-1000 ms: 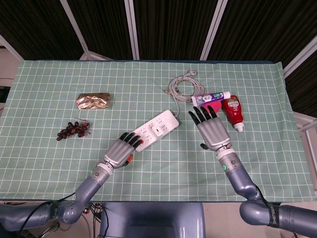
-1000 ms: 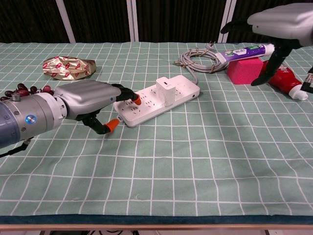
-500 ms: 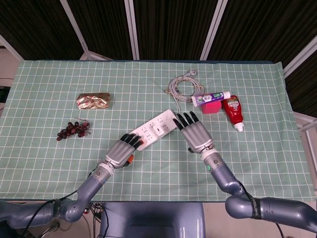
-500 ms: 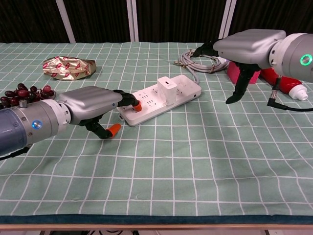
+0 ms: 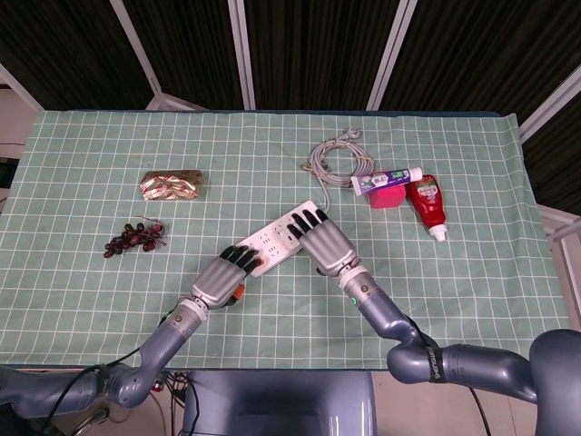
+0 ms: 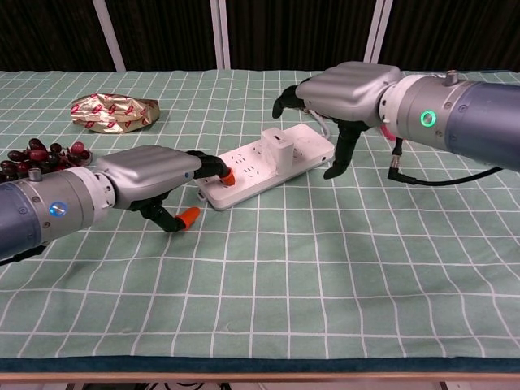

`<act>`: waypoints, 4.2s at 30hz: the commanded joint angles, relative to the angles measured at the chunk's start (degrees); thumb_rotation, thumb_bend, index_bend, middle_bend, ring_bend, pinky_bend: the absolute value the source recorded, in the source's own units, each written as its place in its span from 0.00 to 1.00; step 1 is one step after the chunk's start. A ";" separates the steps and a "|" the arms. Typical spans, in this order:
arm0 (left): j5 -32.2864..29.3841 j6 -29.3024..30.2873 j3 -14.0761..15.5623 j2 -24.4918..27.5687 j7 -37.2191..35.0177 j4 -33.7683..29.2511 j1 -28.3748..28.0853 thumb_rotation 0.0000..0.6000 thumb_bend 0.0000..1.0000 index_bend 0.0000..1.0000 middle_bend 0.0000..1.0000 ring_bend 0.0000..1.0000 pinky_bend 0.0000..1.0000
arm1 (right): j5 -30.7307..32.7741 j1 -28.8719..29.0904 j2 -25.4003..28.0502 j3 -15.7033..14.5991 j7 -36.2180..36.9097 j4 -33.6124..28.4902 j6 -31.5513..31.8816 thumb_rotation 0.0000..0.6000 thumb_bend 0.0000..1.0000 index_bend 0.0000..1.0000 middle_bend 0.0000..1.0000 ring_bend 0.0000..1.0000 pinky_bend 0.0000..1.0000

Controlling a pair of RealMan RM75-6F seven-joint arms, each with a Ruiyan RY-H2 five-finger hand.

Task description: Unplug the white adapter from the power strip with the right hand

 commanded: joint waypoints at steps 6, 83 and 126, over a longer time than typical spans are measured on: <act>0.06 0.41 0.42 0.34 -0.72 0.23 -0.16 1.00 0.52 0.19 0.11 0.05 0.13 | 3.31 3.44 -2.53 1.91 0.07 4.04 -0.98 1.00 0.18 0.17 0.14 0.14 0.20; 3.67 -0.18 3.34 -0.45 -8.17 4.46 -0.65 1.00 0.52 0.19 0.11 0.05 0.13 | 5.35 9.34 -15.21 -0.71 4.49 21.98 -2.36 1.00 0.76 0.57 0.19 0.17 0.24; 3.59 2.34 2.28 0.83 -8.52 1.62 0.18 1.00 0.52 0.19 0.10 0.05 0.13 | 4.73 6.27 -8.53 2.26 -2.60 7.09 10.85 1.00 0.76 0.62 0.21 0.18 0.24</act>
